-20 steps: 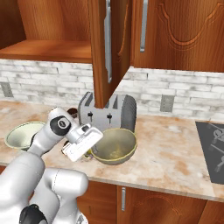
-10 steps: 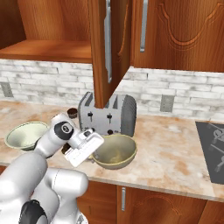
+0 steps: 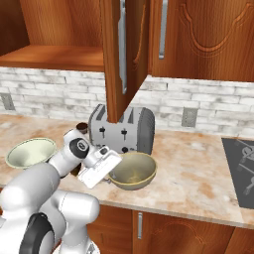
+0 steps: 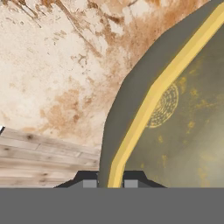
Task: Pick both bowls and place them on the counter. Then place the mango in one bowl and place the sweet potato in the other bowl.
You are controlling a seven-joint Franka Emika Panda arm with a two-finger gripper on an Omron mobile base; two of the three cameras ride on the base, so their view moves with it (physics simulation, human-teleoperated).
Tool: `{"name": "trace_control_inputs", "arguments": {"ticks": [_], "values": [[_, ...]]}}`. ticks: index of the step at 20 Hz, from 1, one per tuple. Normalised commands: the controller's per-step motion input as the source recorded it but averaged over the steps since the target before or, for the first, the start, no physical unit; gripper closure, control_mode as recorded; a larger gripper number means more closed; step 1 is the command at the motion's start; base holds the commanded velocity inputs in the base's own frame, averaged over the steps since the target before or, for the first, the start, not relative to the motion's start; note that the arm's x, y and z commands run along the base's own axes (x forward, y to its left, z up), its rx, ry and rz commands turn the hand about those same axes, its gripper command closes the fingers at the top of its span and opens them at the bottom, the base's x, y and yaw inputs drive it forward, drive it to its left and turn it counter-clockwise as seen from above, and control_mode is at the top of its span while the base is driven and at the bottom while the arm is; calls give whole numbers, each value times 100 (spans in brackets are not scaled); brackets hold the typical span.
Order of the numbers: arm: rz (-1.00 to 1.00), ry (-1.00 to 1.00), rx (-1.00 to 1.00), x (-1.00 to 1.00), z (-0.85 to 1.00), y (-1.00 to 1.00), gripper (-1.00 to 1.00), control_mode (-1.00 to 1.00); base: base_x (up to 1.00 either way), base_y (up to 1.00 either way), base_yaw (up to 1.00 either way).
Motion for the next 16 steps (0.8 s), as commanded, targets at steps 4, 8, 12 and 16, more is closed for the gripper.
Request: {"name": "trace_control_inputs", "arguments": {"ticks": [4,8,12,16], "values": [[4,0,8,16,-20,-24,100,-100,0,0,0],[2,0,10,7,-16,-37,100,-100,0,0,0],[1,3,1,14,-5,-6,100,-100,0,0,0],[1,5,0,4,-1,-3,-100,-100,0,0,0]]}}
